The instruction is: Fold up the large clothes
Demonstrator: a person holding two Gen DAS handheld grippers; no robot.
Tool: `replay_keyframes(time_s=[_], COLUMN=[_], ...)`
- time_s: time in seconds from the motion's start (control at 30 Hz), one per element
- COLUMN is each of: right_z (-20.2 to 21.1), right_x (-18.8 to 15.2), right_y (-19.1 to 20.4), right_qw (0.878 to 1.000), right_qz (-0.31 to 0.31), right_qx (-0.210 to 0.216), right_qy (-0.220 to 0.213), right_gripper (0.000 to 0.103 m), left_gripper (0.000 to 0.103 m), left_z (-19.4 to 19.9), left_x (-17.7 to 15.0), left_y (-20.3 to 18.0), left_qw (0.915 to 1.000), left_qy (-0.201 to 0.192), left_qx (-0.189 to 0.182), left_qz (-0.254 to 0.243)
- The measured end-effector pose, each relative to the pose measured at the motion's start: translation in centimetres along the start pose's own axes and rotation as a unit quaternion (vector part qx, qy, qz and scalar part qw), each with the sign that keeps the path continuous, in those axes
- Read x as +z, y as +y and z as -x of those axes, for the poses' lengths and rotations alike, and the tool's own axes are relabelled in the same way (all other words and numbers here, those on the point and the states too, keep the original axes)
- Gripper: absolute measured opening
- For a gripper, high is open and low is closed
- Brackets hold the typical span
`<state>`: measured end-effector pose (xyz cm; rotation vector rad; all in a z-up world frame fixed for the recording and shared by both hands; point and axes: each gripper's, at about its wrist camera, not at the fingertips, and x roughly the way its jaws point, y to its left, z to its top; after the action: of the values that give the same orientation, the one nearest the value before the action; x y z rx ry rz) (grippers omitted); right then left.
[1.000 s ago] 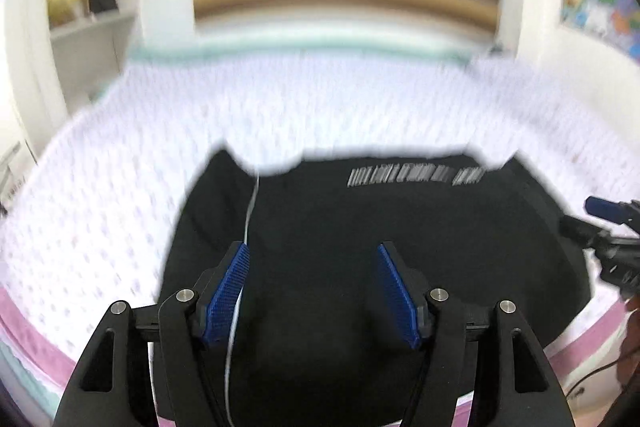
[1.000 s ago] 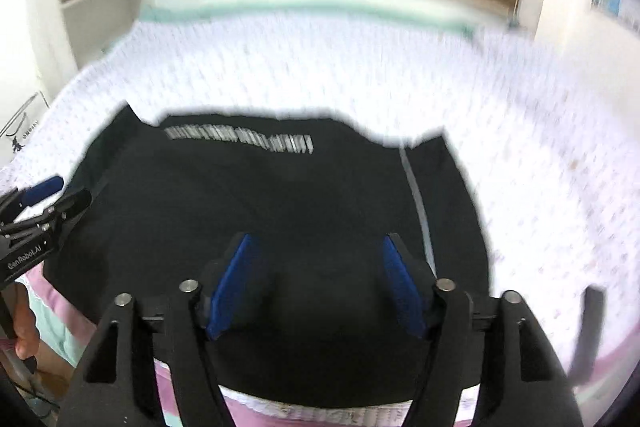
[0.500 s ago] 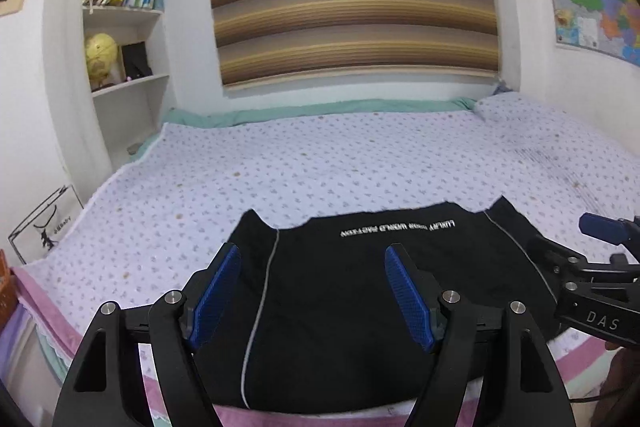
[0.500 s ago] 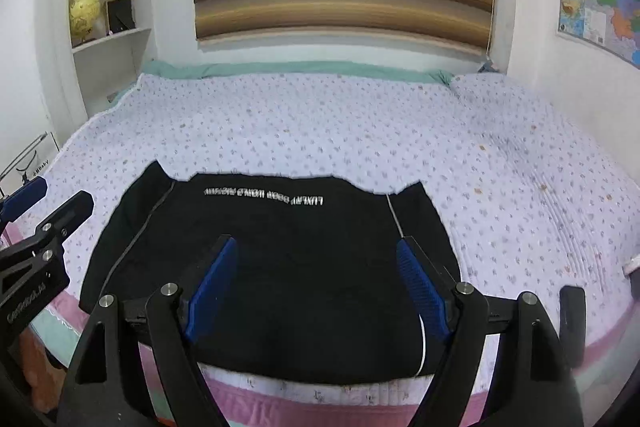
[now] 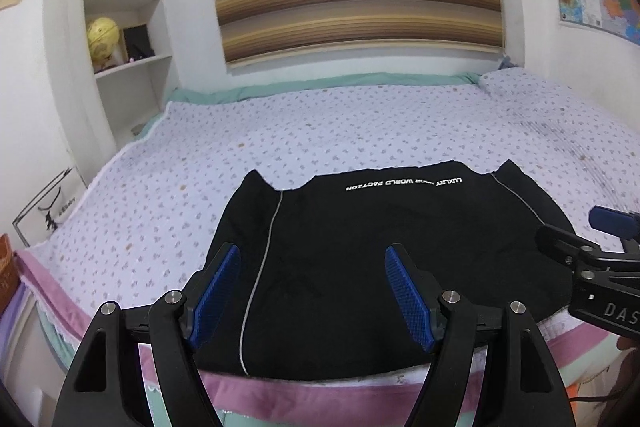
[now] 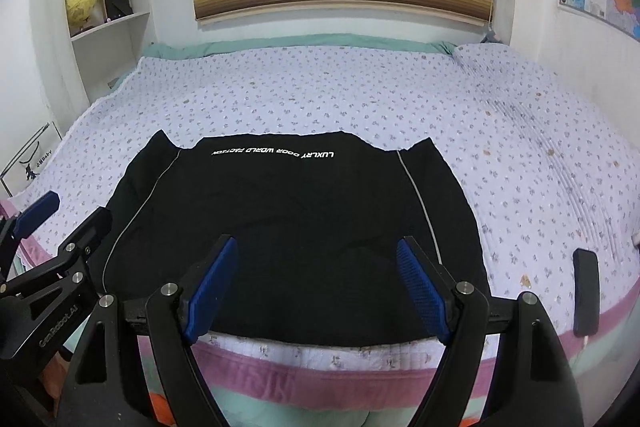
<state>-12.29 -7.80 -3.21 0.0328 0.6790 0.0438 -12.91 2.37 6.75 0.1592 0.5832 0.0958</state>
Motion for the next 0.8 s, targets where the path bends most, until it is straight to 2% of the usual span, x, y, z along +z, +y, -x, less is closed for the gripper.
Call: replay_keyframes(time_s=[0.37,0.47,0.67,0.8], right_z=[0.0,-0.2,-0.4,-0.7], right_x=[-1.2,-1.2,-1.3,-1.4], right_y=[-0.8,-0.8,-1.1,-1.0], right_qw=[1.0,1.0,1.0,1.0], right_qz=[-0.016,-0.016,-0.022,-0.021], right_qx=[-0.005,-0.002,0.0,0.001], right_qy=[0.001,0.002,0.005,0.009], right_gripper=[0.083,0.084,0.087,0.087], left_gripper=[0.076,0.076,0.076,0.076], left_z=[-0.7,-0.8,-1.4,-1.6], left_x=[-1.5,-1.9,-2.1,-2.3], left_y=[-0.5,-0.8,-0.5,-0.6], left_qw=[0.9997,0.999,0.9987,0.9972], left_qy=[0.022,0.027,0.038,0.049], left_qx=[-0.009,-0.033,-0.034,-0.057], left_qz=[-0.001,-0.012,-0.006,-0.005])
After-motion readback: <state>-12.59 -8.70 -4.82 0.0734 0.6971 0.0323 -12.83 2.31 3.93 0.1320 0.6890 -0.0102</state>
